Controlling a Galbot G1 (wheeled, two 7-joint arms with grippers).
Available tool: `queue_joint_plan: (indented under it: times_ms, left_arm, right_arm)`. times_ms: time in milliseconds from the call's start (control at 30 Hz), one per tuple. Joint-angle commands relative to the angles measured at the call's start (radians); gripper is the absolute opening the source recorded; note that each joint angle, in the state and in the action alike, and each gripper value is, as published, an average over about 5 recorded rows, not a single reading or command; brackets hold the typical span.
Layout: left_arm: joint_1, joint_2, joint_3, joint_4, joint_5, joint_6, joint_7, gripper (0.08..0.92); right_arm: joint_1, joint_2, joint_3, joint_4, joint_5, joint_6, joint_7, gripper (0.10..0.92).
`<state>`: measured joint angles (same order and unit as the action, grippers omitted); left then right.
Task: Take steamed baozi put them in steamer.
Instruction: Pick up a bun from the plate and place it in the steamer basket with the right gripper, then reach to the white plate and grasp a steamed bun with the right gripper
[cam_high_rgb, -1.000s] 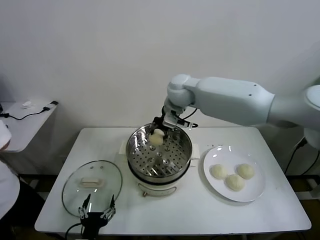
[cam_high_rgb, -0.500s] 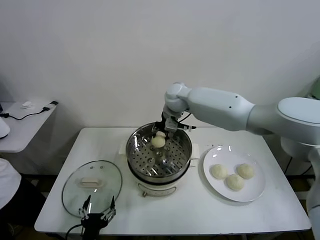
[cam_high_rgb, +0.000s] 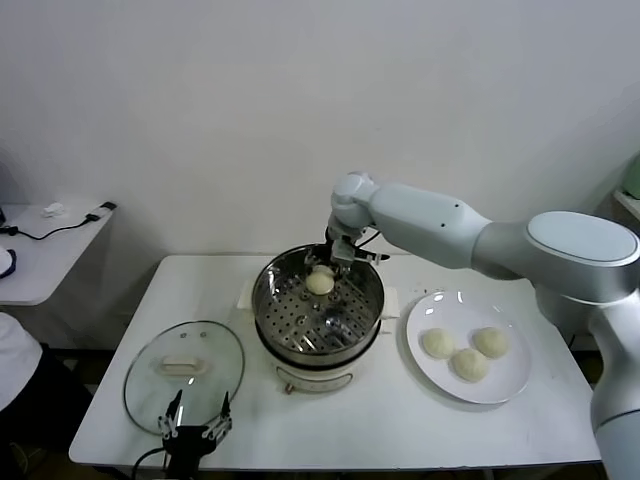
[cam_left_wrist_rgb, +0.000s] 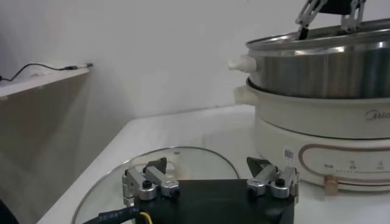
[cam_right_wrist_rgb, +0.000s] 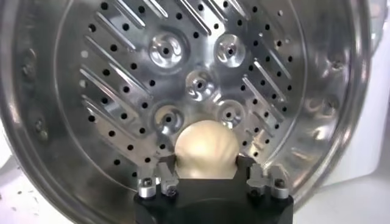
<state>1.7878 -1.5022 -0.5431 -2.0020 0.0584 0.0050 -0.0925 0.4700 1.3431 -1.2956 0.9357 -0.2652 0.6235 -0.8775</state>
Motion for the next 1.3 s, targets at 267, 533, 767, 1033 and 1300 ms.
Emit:
queue_joint_plan:
  times_ms: [267,533,767,1033,1300]
  left_arm:
    - [0.016,-0.01,0.021,-0.009,0.021,-0.002,-0.001,0.823]
    - [0.015,-0.006,0.012,-0.012,0.018,-0.005,-0.003,0.823]
    - [0.003,-0.002,-0.002,-0.015,0.009,-0.009,-0.003,0.823]
    - [-0.006,-0.001,-0.003,-0.01,0.001,-0.006,-0.001,0.823]
    - [0.002,-0.001,-0.007,-0.013,0.002,-0.006,-0.003,0.823]
  right_arm:
    - [0.252,-0.186,-0.09,0.134,0.49,-0.108,-0.206,0.823]
    - [0.375,-0.447,-0.191,0.194,0.831,-0.51,-0.248,0.823]
    - [0.365,-0.716,-0.31,0.354,0.812,-0.71,-0.211,0.823]
    - [0.187,-0.831,-0.316,0.544,0.807,-0.907,-0.092,0.823]
    - [0.014,-0.778,-0.227,0.48,0.716,-0.938,-0.056,0.823]
